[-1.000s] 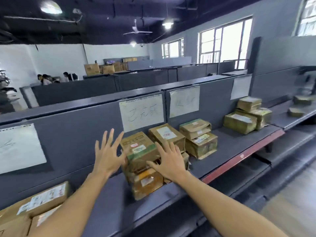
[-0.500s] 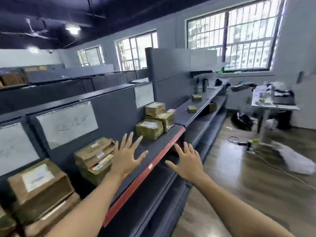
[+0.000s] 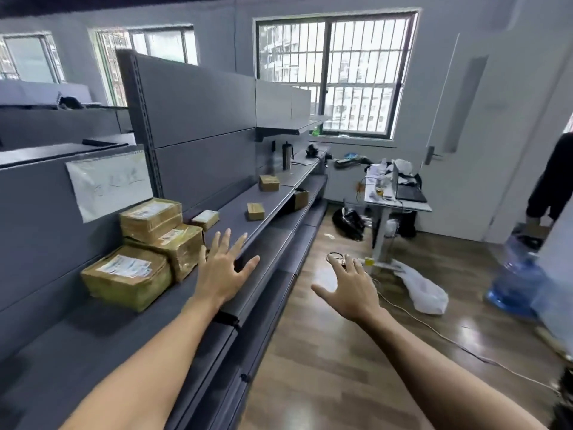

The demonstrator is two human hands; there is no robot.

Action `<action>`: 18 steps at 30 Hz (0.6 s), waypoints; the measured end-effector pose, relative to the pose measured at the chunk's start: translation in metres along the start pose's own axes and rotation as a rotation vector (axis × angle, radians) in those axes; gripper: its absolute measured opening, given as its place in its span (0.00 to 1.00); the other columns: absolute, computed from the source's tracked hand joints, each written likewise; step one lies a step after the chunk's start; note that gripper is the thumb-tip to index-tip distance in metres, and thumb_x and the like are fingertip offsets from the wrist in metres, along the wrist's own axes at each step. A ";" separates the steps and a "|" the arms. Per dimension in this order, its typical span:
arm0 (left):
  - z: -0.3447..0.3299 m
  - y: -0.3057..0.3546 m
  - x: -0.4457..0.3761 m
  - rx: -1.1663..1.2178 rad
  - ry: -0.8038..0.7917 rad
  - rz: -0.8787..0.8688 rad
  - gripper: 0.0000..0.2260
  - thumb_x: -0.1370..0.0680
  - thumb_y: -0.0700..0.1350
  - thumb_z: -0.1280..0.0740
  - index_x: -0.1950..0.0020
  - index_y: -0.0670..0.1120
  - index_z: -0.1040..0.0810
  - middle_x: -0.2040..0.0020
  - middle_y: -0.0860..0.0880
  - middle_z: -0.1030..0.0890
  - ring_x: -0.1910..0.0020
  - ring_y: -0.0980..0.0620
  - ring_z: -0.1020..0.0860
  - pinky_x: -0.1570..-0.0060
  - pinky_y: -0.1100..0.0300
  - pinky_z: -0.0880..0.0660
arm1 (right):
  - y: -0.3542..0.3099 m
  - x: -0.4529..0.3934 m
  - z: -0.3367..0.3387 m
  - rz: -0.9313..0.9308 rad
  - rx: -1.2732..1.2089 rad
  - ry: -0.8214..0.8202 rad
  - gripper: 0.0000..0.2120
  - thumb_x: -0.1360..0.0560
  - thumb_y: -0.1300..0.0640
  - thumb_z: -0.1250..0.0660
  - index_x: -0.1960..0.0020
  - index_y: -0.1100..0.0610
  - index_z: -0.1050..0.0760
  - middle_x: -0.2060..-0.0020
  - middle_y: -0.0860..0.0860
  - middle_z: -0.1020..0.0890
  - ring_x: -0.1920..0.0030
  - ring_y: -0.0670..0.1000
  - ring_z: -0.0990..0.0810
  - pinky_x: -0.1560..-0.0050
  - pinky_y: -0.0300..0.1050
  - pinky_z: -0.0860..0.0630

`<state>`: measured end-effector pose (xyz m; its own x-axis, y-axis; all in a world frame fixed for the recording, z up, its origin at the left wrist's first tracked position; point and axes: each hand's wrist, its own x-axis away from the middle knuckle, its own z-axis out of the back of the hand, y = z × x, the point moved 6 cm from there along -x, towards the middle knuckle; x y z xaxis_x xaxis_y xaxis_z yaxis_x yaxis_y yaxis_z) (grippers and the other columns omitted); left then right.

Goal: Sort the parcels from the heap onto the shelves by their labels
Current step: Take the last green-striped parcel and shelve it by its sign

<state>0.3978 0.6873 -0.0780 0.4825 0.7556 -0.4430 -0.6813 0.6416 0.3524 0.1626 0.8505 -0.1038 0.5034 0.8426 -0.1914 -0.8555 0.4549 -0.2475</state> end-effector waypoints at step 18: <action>-0.199 0.029 -0.350 -0.024 0.022 0.125 0.32 0.24 0.67 0.45 0.22 0.57 0.35 0.19 0.46 0.40 0.19 0.48 0.46 0.23 0.43 0.51 | 0.168 -0.397 -0.053 0.001 -0.109 -0.055 0.41 0.26 0.29 0.38 0.21 0.50 0.40 0.24 0.57 0.35 0.24 0.60 0.38 0.27 0.56 0.35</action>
<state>0.1000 0.4148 -0.0767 0.3813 0.8261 -0.4150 -0.7482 0.5394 0.3863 -0.1749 0.5769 -0.1202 0.4923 0.8590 -0.1402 -0.8362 0.4222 -0.3500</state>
